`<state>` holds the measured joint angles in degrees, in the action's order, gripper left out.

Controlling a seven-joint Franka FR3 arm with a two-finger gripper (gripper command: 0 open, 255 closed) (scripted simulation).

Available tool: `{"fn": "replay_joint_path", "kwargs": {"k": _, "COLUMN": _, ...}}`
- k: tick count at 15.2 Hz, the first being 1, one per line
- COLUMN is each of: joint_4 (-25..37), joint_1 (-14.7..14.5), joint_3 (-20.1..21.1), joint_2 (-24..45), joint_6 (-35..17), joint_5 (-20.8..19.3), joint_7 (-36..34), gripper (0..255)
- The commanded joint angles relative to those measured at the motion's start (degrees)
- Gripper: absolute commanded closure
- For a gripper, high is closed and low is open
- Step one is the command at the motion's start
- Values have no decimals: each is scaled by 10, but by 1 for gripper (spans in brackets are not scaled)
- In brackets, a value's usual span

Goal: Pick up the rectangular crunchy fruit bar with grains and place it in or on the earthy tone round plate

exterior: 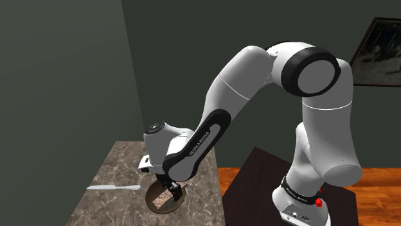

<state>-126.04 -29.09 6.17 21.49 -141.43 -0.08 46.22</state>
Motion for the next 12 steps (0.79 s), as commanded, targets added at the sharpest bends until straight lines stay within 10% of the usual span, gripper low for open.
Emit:
{"fn": "replay_joint_path", "kwargs": {"k": 1, "joint_4": 2, "joint_1": 1, "joint_3": 1, "joint_2": -15, "joint_6": 17, "joint_5": 2, "joint_7": 1, "gripper": 0}}
{"fn": "replay_joint_path", "kwargs": {"k": 12, "joint_4": 13, "joint_1": 4, "joint_3": 3, "joint_2": -52, "joint_6": 66, "joint_5": 7, "joint_7": 5, "gripper": 0}}
